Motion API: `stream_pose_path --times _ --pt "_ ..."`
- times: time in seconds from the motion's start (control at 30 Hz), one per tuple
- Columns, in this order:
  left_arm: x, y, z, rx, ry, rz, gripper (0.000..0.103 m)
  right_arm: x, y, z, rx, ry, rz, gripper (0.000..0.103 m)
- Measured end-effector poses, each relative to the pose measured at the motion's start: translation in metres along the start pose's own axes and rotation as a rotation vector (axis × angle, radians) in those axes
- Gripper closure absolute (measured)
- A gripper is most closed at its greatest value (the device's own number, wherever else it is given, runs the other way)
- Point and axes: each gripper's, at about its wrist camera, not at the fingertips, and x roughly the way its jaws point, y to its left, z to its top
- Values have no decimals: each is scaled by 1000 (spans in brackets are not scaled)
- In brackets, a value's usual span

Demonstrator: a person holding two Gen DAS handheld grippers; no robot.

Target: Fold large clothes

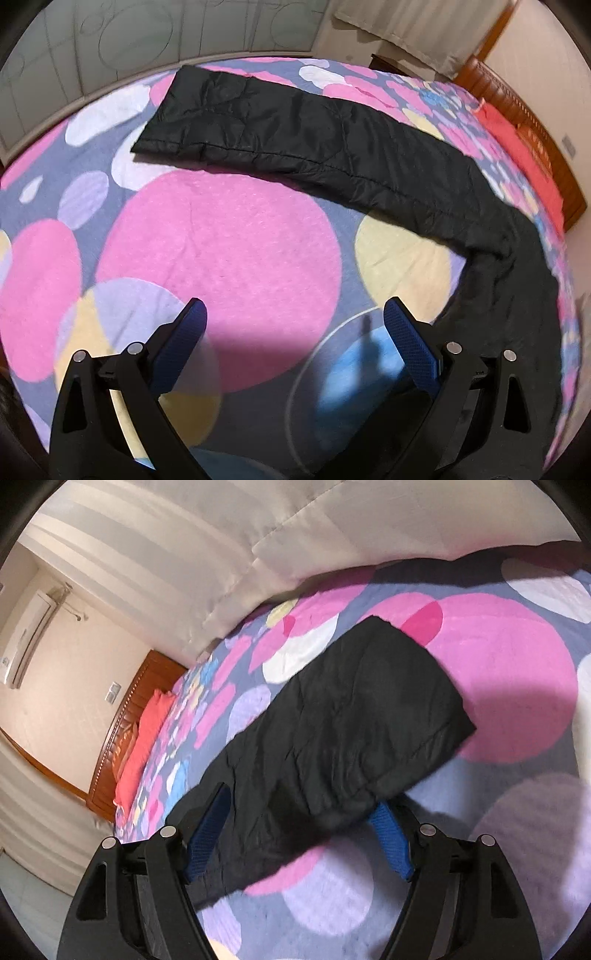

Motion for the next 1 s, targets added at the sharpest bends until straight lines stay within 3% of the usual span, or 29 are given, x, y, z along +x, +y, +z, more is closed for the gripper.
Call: stream_pose_path --times 0.03,0.17,0.3,0.57,0.73,1.0 --pt "-1 -1 -2 24 -6 25 6 0 -1 2 -4 -6 -2 31" --pt "0 -2 -5 75 -22 72 6 6 -11 8 7 -13 -35 71" --pt "3 -1 -9 119 -36 123 6 3 -8 17 -10 -13 -25 88" --pt "5 5 -16 165 -74 191 6 -23 99 -14 -355 -106 43 90" --pt "8 5 -17 171 -99 198 6 -21 187 -69 -590 -67 144 90" --pt "11 6 -16 169 -116 189 6 3 292 -184 -860 66 290 90"
